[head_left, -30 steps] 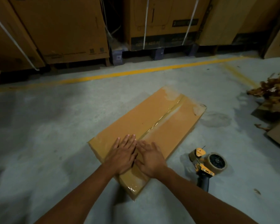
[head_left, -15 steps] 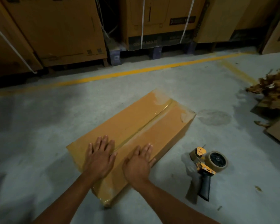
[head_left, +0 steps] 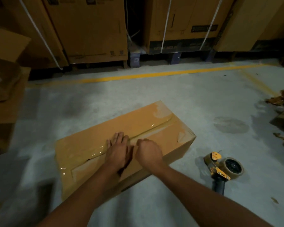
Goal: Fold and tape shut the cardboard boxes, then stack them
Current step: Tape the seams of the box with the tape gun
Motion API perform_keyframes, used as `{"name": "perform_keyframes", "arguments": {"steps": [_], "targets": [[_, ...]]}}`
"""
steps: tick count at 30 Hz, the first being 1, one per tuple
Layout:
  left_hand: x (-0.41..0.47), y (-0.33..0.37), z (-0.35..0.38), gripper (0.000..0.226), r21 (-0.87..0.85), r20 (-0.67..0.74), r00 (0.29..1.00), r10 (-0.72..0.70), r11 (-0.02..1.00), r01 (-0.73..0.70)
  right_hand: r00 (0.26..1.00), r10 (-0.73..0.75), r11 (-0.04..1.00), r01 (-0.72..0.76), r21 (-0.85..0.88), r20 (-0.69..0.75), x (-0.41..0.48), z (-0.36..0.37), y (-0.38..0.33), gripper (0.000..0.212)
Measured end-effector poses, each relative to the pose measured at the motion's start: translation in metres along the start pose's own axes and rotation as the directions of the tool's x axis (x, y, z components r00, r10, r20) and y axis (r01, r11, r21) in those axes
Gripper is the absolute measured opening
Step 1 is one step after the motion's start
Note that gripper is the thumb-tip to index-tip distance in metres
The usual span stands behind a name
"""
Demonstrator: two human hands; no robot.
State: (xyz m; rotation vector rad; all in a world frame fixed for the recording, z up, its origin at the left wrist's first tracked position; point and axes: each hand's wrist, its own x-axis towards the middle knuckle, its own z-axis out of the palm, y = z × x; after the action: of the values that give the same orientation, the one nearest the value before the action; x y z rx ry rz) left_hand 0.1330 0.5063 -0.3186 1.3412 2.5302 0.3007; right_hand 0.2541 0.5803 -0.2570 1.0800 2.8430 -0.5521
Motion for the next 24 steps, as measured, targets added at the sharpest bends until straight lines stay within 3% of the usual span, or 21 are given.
{"name": "perform_keyframes", "arguments": {"steps": [7, 12, 15, 19, 24], "targets": [[0.048, 0.067, 0.008, 0.057, 0.009, 0.076, 0.993, 0.094, 0.995, -0.095, 0.944, 0.329, 0.936, -0.32, -0.147, 0.038, 0.058, -0.015, 0.138, 0.083], [0.068, 0.098, 0.017, 0.06, 0.028, 0.095, 0.988, 0.123, 0.992, -0.126, 0.916, 0.395, 0.918, -0.397, 0.017, 0.062, 0.064, -0.025, 0.171, 0.108], [0.073, 0.11, 0.021, 0.06, 0.063, 0.1, 0.984, 0.145, 0.986, -0.152, 0.913, 0.408, 0.91, -0.407, 0.083, 0.004, 0.048, -0.02, 0.171, 0.091], [0.089, 0.125, 0.022, 0.059, 0.084, 0.12, 0.974, 0.194, 0.975, -0.205, 0.958, 0.283, 0.954, -0.286, 0.088, 0.049, 0.029, 0.01, 0.162, 0.063], [0.107, 0.125, 0.03, 0.06, 0.122, 0.115, 0.972, 0.203, 0.969, -0.216, 0.966, 0.259, 0.919, -0.253, 0.302, 0.019, 0.017, 0.033, 0.155, 0.047]]}}
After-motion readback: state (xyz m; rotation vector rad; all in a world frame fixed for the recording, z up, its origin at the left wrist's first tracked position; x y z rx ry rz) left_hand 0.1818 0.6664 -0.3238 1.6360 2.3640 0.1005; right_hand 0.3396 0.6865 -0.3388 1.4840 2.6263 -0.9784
